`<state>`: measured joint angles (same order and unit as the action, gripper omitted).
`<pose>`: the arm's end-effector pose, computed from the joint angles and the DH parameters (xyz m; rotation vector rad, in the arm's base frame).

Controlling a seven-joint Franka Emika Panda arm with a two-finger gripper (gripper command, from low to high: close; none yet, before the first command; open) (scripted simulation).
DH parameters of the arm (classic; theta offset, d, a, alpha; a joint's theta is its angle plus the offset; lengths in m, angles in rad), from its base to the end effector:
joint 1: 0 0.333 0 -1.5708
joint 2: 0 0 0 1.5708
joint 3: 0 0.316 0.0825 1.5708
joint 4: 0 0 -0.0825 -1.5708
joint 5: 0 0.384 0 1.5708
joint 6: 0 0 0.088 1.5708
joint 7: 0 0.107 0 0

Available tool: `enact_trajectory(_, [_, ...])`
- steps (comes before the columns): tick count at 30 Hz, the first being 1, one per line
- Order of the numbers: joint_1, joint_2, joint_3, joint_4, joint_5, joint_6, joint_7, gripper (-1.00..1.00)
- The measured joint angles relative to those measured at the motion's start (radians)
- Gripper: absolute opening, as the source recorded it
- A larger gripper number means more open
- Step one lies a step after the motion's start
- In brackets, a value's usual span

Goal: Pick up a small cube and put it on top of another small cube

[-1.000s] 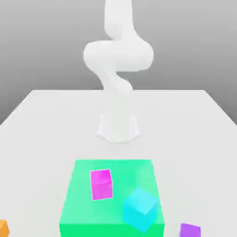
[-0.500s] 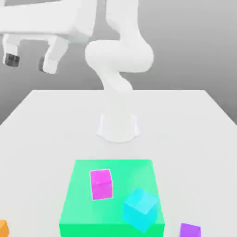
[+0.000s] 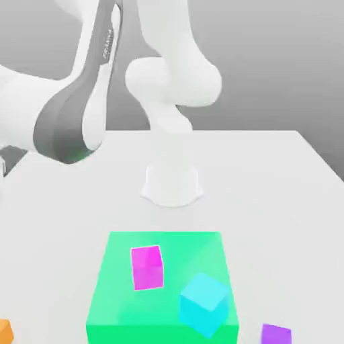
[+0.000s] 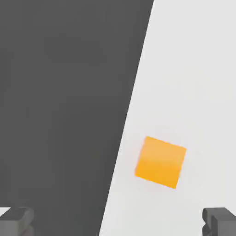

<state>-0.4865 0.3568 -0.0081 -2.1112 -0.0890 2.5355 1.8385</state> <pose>0.5169 -0.2775 0.2508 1.3368 -2.8376 0.1374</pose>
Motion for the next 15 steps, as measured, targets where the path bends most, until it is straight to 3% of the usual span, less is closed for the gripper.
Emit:
enact_trajectory(3, [-0.037,0.095,0.000,0.016,0.071,0.027,0.040,0.00])
enact_trajectory(7, [-0.050,0.239,0.003,0.049,0.095,0.125,0.050,0.00])
enact_trajectory(8, [-0.051,0.260,0.003,0.054,0.095,0.140,0.050,-1.00])
enact_trajectory(15, [-0.051,0.257,0.003,0.053,0.097,0.140,0.050,-1.00])
